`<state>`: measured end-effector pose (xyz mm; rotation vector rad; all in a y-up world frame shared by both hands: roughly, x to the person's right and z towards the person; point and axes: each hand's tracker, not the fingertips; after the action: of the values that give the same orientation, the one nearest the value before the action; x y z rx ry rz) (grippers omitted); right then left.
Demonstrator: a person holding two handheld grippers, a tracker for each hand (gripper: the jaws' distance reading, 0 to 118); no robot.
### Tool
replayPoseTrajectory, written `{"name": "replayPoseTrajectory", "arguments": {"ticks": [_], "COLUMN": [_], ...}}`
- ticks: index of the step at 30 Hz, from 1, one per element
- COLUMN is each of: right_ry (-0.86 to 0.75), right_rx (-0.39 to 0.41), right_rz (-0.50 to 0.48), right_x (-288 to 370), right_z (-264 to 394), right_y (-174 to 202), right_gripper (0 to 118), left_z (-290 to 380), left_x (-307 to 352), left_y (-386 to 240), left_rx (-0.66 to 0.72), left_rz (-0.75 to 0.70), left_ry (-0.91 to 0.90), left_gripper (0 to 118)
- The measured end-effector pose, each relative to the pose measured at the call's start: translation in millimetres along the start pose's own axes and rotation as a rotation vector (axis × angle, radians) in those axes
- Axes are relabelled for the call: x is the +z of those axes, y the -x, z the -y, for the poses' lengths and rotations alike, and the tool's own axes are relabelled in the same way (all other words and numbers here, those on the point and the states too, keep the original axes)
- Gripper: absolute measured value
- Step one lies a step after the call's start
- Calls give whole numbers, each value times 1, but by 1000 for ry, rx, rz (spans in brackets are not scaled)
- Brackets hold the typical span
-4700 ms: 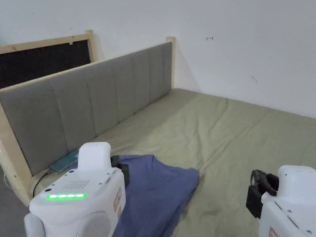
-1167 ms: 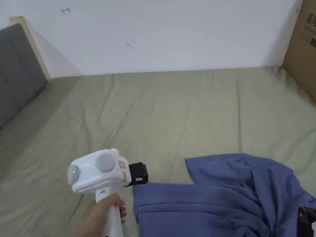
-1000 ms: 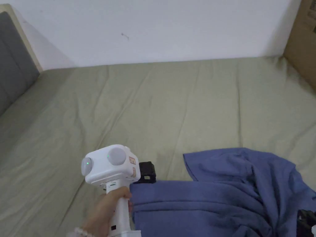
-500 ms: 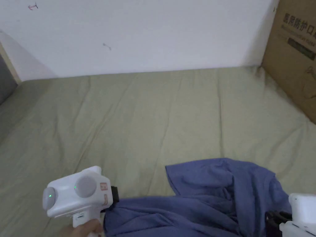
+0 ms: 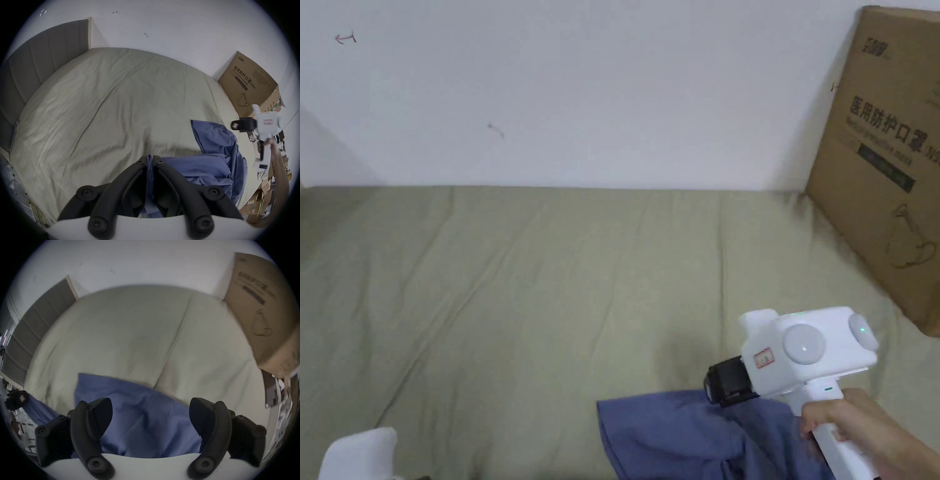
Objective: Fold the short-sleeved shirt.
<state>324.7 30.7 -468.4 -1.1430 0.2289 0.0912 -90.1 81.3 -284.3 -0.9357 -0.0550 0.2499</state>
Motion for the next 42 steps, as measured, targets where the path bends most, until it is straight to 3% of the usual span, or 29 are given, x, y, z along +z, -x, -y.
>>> {"name": "replayPoseTrajectory", "arguments": {"ticks": [4,6,8,9,11,12,15,18,21,24,28,31,33,35,37,40,42], "right_ry": [198,157,146,148,130,105,114,41,-52,-159,-301,-396,-461,-548,-601,-629,-637], "right_rx": [-42,-33,74,90,77,73,25,-140,-236,-273,-314,-337,-390,-431,-440,-453,-478], "right_rz": [40,42,63,67,83,130,94,26,-13,-8,6,54,35,-46,-46,-55,-64], "right_x": [-60,-49,-37,-35,-31,-29,-23,13,65,131,225,290,329,365,393,420,434], "right_z": [-2,-4,-4,-4,-9,-9,-10,-10,-12,-12,-11,-8,-5,-6,-11,-31,-52], "right_y": [-11,-2,9,12,14,15,3,-6,-26,-47,-73,-91,-101,-101,-95,-89,-89], "right_gripper": [93,91,72,59,3,3,3,3,3,3,3,3,3,3,3,3,3], "left_z": [2,1,-1,-3,-4,-5,-5,-13,-31,-56,-103,-138,-158,-183,-203,-237,-261], "left_x": [-8,-9,-9,-10,-6,-5,3,17,38,62,104,136,156,179,199,218,229], "left_y": [2,0,1,2,3,3,-2,1,-4,-9,-18,-33,-41,-47,-58,-77,-79], "left_rx": [5,-24,-27,-18,25,20,-53,-25,-70,-100,-9,-107,-125,-114,-127,-234,-218], "left_rz": [-13,-23,-23,-15,-10,-14,-84,-49,-94,-140,-98,-150,-168,-132,-116,-228,-205], "left_ry": [16,10,12,15,8,9,-3,-7,-83,-156,-277,-358,-407,-423,-467,-522,-546], "left_gripper": [5,5,5,5,5,5,5,5,4,4,5,4,4,4,5,4,4]}}
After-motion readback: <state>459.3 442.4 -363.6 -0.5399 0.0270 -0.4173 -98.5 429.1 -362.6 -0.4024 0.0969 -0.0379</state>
